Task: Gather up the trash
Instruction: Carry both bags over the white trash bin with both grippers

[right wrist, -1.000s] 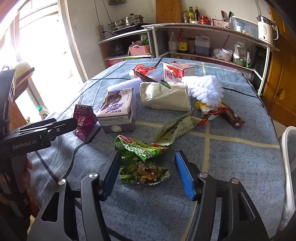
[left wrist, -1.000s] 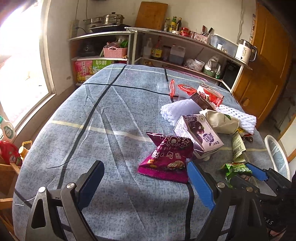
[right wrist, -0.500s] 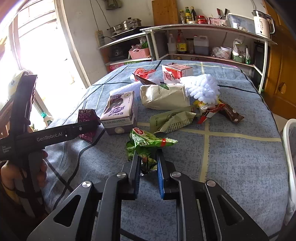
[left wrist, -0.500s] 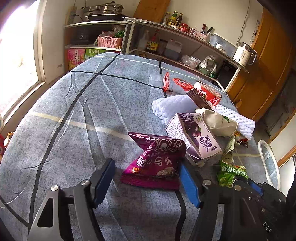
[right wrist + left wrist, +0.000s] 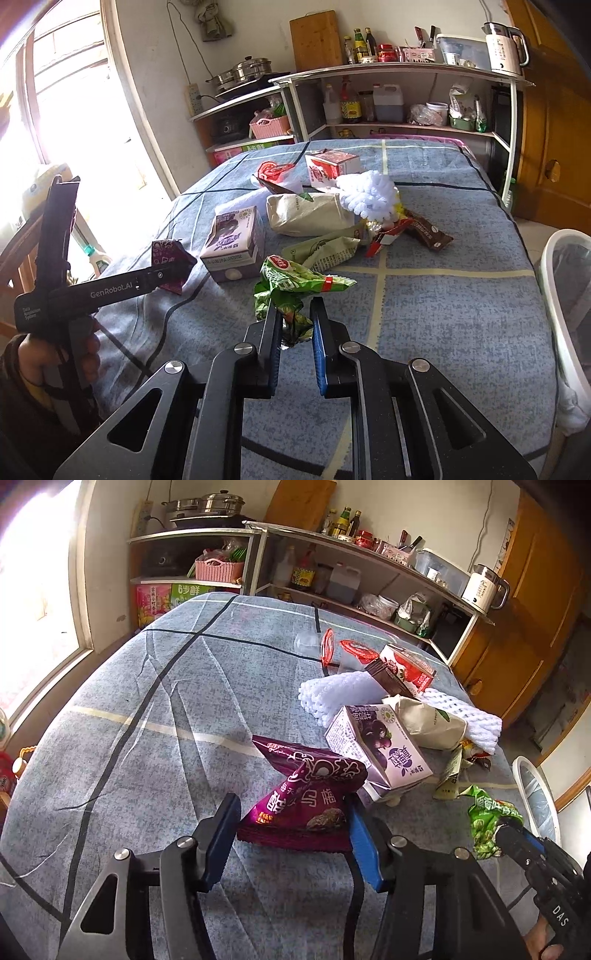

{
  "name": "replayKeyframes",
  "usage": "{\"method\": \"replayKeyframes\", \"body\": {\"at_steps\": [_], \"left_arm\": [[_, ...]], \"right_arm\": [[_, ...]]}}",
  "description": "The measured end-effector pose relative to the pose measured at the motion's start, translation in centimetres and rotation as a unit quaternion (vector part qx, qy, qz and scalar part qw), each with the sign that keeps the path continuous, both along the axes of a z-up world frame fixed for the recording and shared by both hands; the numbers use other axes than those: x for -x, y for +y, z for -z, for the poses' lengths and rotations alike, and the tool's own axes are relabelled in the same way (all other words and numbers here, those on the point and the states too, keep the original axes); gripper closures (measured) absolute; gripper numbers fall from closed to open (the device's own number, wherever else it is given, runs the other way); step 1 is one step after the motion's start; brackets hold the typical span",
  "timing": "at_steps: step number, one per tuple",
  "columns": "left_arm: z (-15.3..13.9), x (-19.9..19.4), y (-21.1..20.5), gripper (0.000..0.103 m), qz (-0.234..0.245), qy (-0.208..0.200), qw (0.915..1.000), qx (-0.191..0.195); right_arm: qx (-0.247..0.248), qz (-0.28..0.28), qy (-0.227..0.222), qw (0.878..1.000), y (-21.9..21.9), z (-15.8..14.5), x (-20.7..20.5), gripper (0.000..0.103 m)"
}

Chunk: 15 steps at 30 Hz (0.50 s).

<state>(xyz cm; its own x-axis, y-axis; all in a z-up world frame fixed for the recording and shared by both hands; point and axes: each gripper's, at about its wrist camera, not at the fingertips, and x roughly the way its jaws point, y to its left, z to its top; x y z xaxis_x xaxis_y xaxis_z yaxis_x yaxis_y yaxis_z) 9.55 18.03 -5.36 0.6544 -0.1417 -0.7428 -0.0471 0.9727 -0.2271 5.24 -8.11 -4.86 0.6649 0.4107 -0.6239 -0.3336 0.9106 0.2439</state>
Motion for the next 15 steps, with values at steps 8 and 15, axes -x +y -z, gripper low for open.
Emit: {"method": "replayKeyframes", "body": {"at_steps": [8, 15], "left_arm": [[-3.7, 2.2, -2.9, 0.045, 0.028, -0.036, 0.9989, -0.007], [-6.8, 2.4, -8.2, 0.045, 0.076, -0.063, 0.995, -0.011]], "right_arm": [[-0.02, 0.026, -0.02, 0.999, -3.0, -1.8, 1.3, 0.087], [-0.028, 0.067, -0.035, 0.997, -7.4, -3.3, 2.1, 0.087]]}}
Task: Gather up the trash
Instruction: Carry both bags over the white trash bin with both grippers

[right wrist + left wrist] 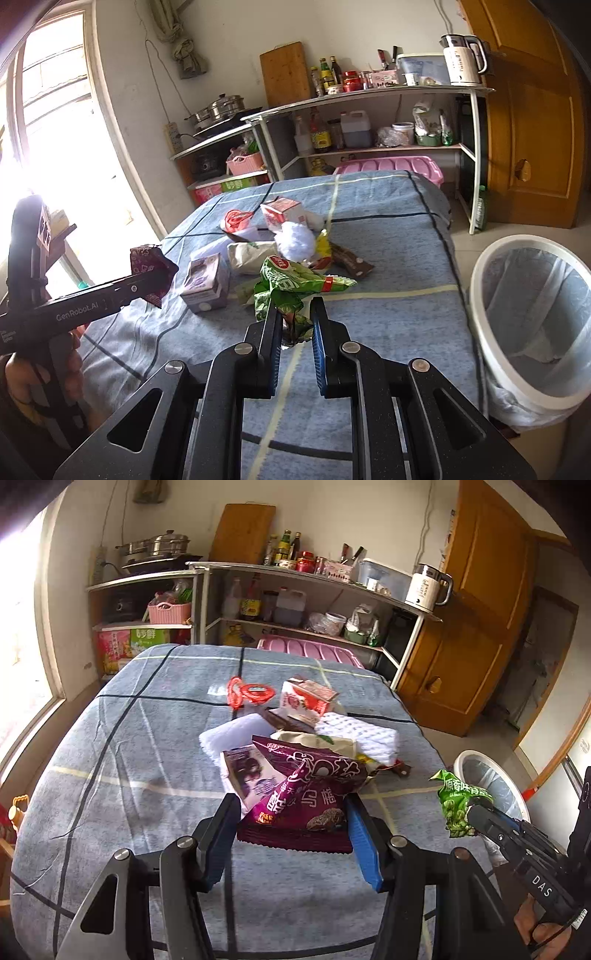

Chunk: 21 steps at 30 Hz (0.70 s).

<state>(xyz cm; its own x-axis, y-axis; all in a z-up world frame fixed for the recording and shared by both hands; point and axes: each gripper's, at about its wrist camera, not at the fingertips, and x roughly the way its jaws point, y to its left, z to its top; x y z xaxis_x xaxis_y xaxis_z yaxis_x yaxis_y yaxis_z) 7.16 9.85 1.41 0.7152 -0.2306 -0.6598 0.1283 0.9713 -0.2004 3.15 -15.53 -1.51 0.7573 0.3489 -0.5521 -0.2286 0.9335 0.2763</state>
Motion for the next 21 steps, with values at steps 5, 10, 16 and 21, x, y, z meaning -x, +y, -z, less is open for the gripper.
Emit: {"method": "replayKeyframes", "body": {"at_steps": [5, 10, 16, 21], "left_arm": [[-1.3, -0.2, -4.4, 0.045, 0.04, -0.014, 0.9991, -0.003], [-1.9, -0.5, -9.1, 0.045, 0.084, -0.023, 0.9962, -0.002], [-1.9, -1.2, -15.0, 0.045, 0.135, -0.025, 0.9905, -0.009], [-1.3, -2.3, -20.3, 0.045, 0.183, -0.016, 0.983, -0.008]], "right_arm": [[-0.001, 0.039, -0.006, 0.999, -3.7, -0.8, 0.4, 0.087], [0.001, 0.08, -0.009, 0.997, -7.2, -1.3, 1.0, 0.087], [0.009, 0.128, -0.003, 0.992, -11.7, -1.3, 1.4, 0.087], [0.018, 0.166, 0.012, 0.986, -15.9, -0.7, 1.4, 0.087]]}}
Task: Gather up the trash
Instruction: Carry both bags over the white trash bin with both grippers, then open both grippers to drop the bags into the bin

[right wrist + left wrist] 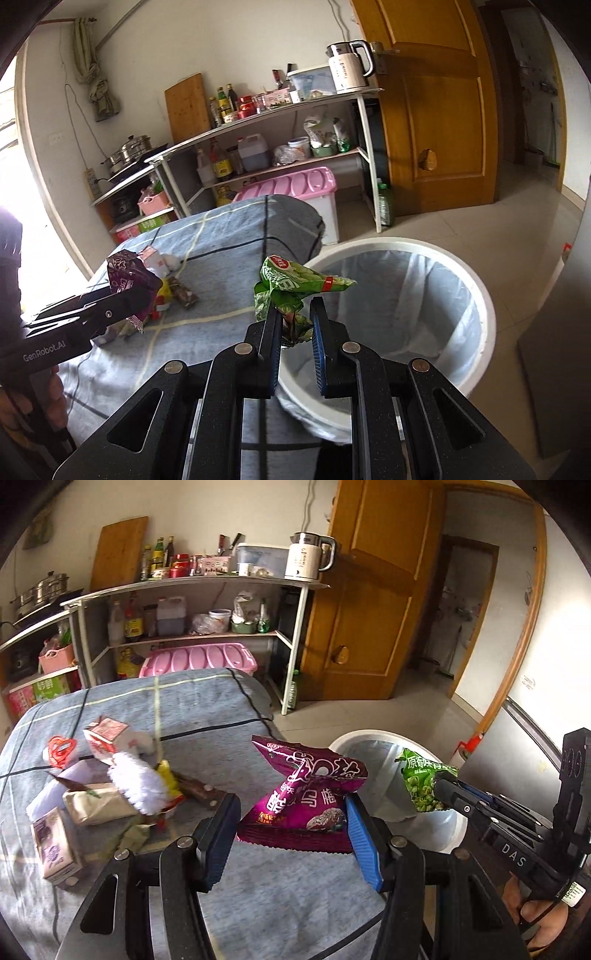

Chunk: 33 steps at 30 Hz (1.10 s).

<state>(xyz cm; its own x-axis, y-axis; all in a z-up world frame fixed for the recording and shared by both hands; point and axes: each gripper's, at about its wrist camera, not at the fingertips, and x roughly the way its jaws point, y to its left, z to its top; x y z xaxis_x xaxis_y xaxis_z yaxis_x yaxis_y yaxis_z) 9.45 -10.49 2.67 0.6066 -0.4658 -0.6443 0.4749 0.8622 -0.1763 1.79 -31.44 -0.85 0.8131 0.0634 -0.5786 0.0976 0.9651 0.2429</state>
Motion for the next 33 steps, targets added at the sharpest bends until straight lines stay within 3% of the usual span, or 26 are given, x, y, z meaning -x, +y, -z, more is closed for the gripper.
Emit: {"method": "replayKeyframes", "body": {"at_steps": [12, 25, 29, 33], "left_arm": [[3.4, -1.6, -8.9, 0.045, 0.059, 0.048, 0.9971, -0.007], [5.3, -2.1, -11.2, 0.044, 0.052, 0.062, 0.9958, -0.044], [5.3, -2.0, -11.2, 0.043, 0.053, 0.061, 0.9957, -0.044], [5.4, -2.1, -11.0, 0.043, 0.05, 0.062, 0.9959, -0.044]], "right_arm": [[0.009, 0.044, 0.055, 0.998, -6.2, 3.1, -1.5, 0.087], [0.025, 0.05, 0.093, 0.994, -7.6, 5.0, -2.1, 0.086], [0.029, 0.054, 0.093, 0.994, -7.6, 5.0, -2.0, 0.065], [0.032, 0.059, 0.09, 0.994, -7.3, 4.8, -1.8, 0.063]]}}
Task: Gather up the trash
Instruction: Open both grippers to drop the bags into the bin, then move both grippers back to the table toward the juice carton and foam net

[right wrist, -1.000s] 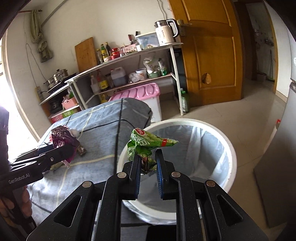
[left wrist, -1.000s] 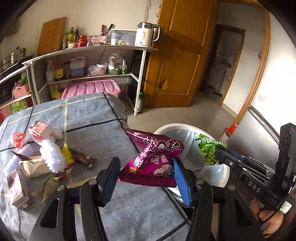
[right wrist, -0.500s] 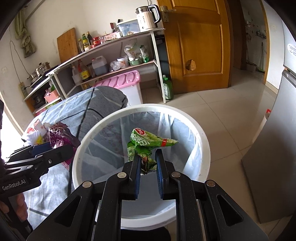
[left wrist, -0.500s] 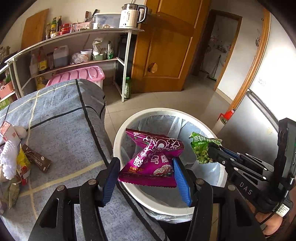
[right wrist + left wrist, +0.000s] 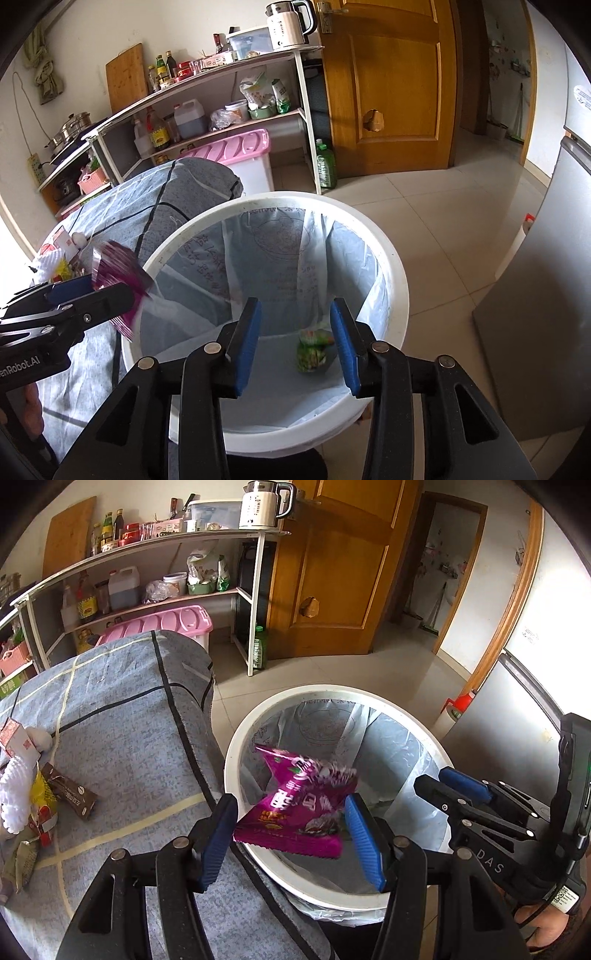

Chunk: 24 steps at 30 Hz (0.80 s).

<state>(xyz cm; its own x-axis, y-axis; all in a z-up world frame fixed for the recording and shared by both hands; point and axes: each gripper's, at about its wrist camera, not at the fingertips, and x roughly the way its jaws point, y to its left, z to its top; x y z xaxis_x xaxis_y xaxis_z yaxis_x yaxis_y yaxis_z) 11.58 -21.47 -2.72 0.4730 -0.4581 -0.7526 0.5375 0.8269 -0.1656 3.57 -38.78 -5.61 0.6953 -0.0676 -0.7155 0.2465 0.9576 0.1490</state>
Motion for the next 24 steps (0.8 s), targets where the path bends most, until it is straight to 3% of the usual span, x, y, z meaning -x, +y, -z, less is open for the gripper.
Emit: {"method": "replayKeyframes", "body": {"at_steps": [10, 17, 24], "left_arm": [[-1.1, 0.7, 1.4, 0.033, -0.011, -0.012, 0.9998, 0.006], [-1.8, 1.2, 3.3, 0.032, -0.029, -0.023, 0.9993, 0.008], [-2.6, 1.8, 7.1, 0.032, -0.062, -0.038, 0.9972, 0.014]], "right_arm": [[-0.003, 0.001, -0.012, 1.0, 0.8, -0.9, 0.3, 0.063], [-0.002, -0.01, -0.028, 1.0, 2.2, -1.9, 0.5, 0.063], [-0.015, -0.04, -0.055, 0.998, 5.0, -3.1, 0.3, 0.055]]}}
